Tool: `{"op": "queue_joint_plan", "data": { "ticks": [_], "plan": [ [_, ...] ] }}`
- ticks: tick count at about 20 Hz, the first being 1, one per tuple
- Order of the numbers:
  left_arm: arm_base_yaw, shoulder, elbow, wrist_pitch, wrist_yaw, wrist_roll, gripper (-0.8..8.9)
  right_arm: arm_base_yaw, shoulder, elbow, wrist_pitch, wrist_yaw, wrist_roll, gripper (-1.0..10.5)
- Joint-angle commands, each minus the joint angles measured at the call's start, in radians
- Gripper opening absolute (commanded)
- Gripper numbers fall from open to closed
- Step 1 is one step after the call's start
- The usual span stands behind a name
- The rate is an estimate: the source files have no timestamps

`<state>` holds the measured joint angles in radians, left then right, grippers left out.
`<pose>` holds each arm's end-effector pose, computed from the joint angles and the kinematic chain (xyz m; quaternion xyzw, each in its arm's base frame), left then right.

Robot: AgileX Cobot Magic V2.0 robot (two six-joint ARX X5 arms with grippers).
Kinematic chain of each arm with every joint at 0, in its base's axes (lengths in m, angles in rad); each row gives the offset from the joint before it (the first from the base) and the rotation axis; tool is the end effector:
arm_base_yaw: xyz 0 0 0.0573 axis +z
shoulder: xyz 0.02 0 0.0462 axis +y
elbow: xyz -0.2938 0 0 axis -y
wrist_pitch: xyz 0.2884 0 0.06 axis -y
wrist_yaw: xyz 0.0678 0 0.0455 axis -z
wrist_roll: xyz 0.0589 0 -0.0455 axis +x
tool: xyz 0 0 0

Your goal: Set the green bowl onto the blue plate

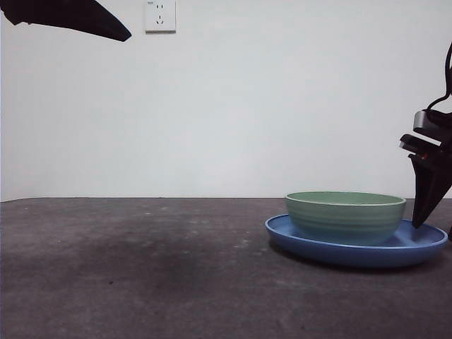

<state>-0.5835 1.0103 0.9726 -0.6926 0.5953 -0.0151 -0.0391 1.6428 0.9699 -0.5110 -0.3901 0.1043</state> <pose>0.1830 -0.1604 0.3237 -0.0080 0.3610 -0.5165 0.7764 0.3508 0.0087 0.1505 0.1613 0.5520 0.1163 0.8098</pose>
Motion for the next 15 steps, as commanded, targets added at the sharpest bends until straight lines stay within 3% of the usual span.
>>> {"op": "queue_joint_plan", "data": {
  "ticks": [1,3,7,15],
  "plan": [
    [-0.007,0.005,0.01,0.005,0.004,0.015,3.39,0.012,0.027,0.018,0.017,-0.003,-0.011,1.9],
    [-0.007,0.005,0.01,0.005,0.004,0.015,3.39,0.016,0.035,0.018,0.024,-0.003,-0.011,1.8],
    [-0.007,0.005,0.01,0.005,0.004,0.015,3.39,0.016,0.037,0.018,0.033,-0.004,-0.011,0.3],
    [-0.007,0.005,0.01,-0.003,0.004,0.01,3.39,0.016,0.036,0.018,0.039,-0.019,0.002,0.1]
  ]
}}
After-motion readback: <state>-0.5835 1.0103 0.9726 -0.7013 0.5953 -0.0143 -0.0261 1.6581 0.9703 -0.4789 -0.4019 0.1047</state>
